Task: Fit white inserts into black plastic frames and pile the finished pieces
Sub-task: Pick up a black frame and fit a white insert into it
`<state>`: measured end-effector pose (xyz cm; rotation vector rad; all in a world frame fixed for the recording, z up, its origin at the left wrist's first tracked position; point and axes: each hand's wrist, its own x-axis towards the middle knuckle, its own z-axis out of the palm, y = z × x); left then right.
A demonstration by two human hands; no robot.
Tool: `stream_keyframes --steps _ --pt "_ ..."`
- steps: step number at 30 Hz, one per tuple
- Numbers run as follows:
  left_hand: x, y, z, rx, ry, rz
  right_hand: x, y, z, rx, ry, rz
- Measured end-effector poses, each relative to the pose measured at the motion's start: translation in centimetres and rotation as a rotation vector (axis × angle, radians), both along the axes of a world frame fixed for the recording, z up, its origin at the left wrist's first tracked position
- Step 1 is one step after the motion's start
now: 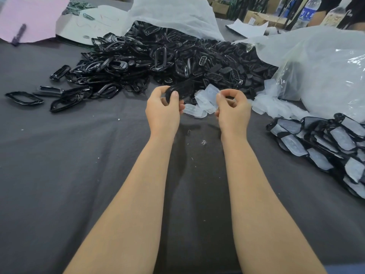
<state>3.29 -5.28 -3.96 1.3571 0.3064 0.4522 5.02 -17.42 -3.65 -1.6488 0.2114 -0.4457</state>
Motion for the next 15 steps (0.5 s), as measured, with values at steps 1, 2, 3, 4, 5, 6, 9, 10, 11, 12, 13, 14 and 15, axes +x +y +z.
stream_keyframes --steps 1,2,3,4,5,6,9,10,11,12,13,14,15 --pt "0.0 0.0 0.0 0.018 0.002 -0.012 0.0 0.0 0.1 0.031 0.004 -0.014" --pt "0.0 -0.1 -0.1 0.037 0.005 -0.022 0.0 0.0 0.2 0.07 0.008 -0.023" --pt "0.0 -0.1 -0.1 0.055 0.01 -0.031 0.1 0.0 0.4 0.133 0.011 -0.023" --pt "0.0 -0.2 -0.1 0.07 0.013 -0.036 0.1 0.1 0.6 0.219 0.015 -0.011" --pt "0.1 -0.2 -0.1 0.081 0.015 -0.039 0.1 0.2 0.8 0.311 0.018 0.008" --pt "0.1 -0.2 -0.2 0.087 0.016 -0.042 0.1 0.3 1.0 0.391 0.021 0.025" --pt "0.2 -0.2 -0.2 0.102 0.024 -0.055 -0.2 0.5 1.1 0.414 0.014 0.056" --pt "0.2 -0.2 -0.2 0.106 0.027 -0.059 -0.3 0.5 1.0 0.333 0.015 0.047" --pt "0.2 -0.2 -0.2 0.106 0.029 -0.064 -0.4 0.5 1.0 0.247 0.021 0.04" --pt "0.1 -0.2 -0.2 0.107 0.03 -0.068 -0.6 0.6 1.0 0.195 0.023 0.04" --pt "0.1 -0.2 -0.2 0.107 0.031 -0.07 -0.7 0.6 1.1 0.192 0.023 0.048" --pt "0.1 -0.2 -0.2 0.109 0.031 -0.07 -0.7 0.7 1.2 0.229 0.019 0.064" --pt "0.1 -0.2 -0.1 0.109 0.029 -0.071 -0.7 0.7 1.3 0.291 0.008 0.087"
